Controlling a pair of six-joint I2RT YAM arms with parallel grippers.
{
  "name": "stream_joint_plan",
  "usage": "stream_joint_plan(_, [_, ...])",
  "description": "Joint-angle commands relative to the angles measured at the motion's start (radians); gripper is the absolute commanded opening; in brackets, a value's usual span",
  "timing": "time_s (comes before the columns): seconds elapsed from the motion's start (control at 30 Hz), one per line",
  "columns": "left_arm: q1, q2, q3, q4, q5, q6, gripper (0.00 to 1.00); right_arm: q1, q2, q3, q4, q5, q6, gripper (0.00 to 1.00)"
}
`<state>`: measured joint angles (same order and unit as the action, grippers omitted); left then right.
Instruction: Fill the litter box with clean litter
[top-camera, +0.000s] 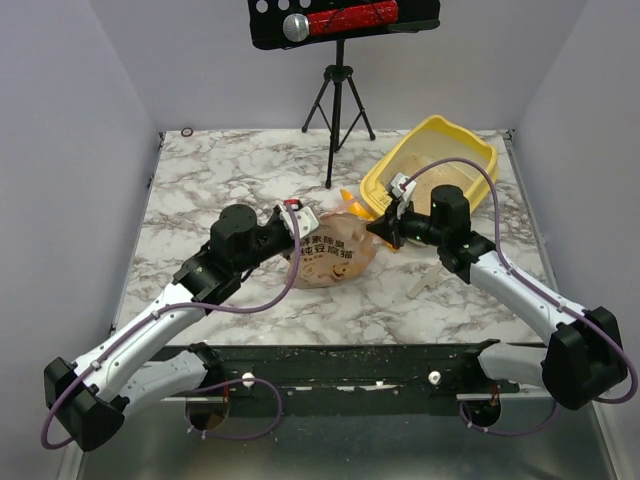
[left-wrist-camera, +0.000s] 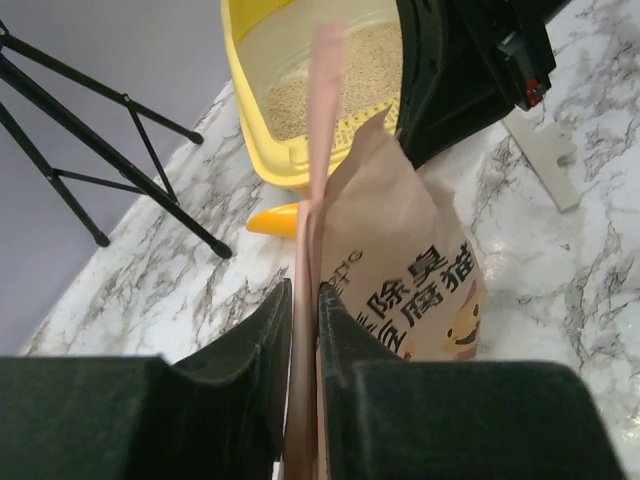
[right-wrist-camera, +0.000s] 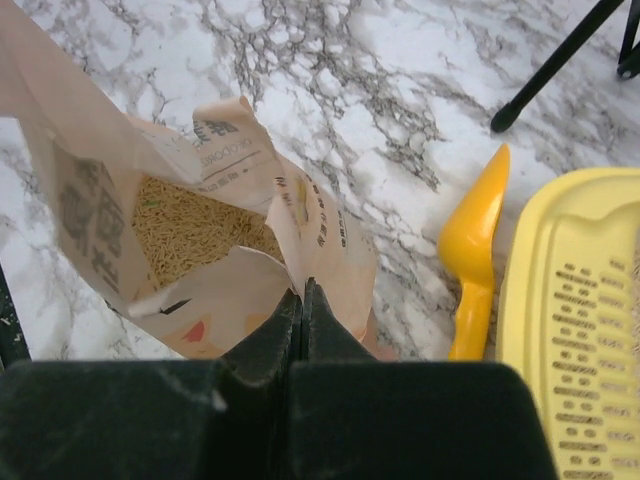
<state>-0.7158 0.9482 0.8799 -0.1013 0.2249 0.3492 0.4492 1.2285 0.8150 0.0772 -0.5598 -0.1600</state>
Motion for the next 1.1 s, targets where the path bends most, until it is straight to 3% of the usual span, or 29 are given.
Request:
stream_joint_plan(0.0, [0.067,-0.104,-0.077,0.132,0.103,-0.077,0.33,-0.004,-0.052,-0.076,0.050,0.050,0.039,0.00])
stream_joint_plan(0.17, [0.222,-0.288,-0.183,0.156,0.215,-0.202,0.59,-0.006,-0.058,-0.086,0.065,0.044,0.060,0.00])
stream_joint_plan(0.3, [0.297,-0.359,-0.254,0.161,0.273,-0.292,0.63,-0.006,-0.075,-0.089,0.072,0.034,0.068,0.00])
stream_joint_plan(0.43, [0.364,-0.353,-0.360,0.326,0.425,-0.488,0.68,-0.006,-0.073,-0.088,0.079,-0.014,0.077,0.00])
stream_joint_plan(0.67, [0.420,-0.305,-0.452,0.526,0.582,-0.661,0.72,-0.006,-0.081,-0.114,0.108,-0.028,0.094,0.00])
stream_joint_plan(0.8, [0.434,-0.341,-0.463,0.445,0.603,-0.639,0.72,-0.006,-0.078,-0.125,0.119,-0.025,0.097,0.00])
stream_joint_plan(1.07, [0.432,-0.472,-0.424,0.080,0.548,-0.477,0.68,-0.006,-0.052,-0.112,0.121,-0.008,0.102,0.00])
